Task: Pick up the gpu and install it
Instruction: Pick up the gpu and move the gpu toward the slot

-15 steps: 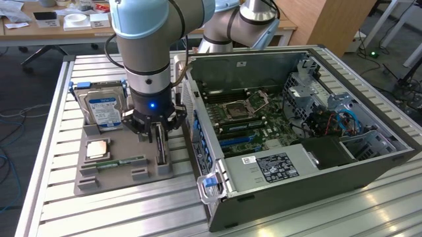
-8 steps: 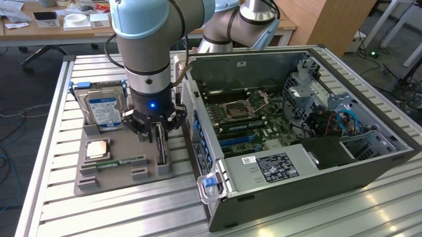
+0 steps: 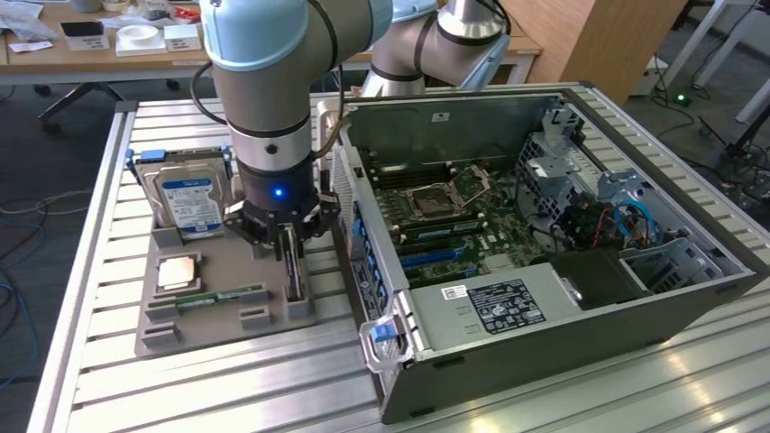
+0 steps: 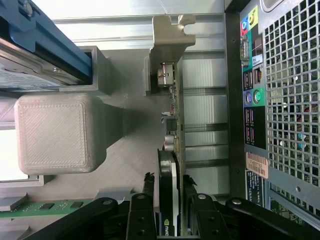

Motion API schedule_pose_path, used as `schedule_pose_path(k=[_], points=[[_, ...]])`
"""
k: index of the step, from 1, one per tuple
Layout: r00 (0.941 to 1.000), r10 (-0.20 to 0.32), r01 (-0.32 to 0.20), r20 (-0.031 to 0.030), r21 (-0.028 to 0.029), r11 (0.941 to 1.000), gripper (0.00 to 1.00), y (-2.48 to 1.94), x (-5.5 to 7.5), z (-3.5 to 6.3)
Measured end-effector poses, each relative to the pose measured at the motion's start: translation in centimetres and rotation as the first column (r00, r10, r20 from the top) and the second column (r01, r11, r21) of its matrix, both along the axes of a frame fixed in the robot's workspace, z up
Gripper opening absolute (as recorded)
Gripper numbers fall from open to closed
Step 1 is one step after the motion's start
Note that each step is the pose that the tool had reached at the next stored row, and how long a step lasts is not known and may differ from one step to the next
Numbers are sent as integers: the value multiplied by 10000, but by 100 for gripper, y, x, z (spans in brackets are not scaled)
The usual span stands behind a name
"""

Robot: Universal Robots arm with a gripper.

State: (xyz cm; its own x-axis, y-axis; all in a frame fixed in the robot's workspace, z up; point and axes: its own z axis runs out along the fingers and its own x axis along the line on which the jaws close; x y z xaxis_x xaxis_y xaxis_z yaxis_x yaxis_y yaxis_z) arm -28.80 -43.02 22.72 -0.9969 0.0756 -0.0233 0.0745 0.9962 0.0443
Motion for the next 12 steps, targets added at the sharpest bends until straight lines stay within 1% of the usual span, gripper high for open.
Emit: schedule_pose_path(k=[12], points=[[10000,0,0,0,0,10000,35,0,12,0]])
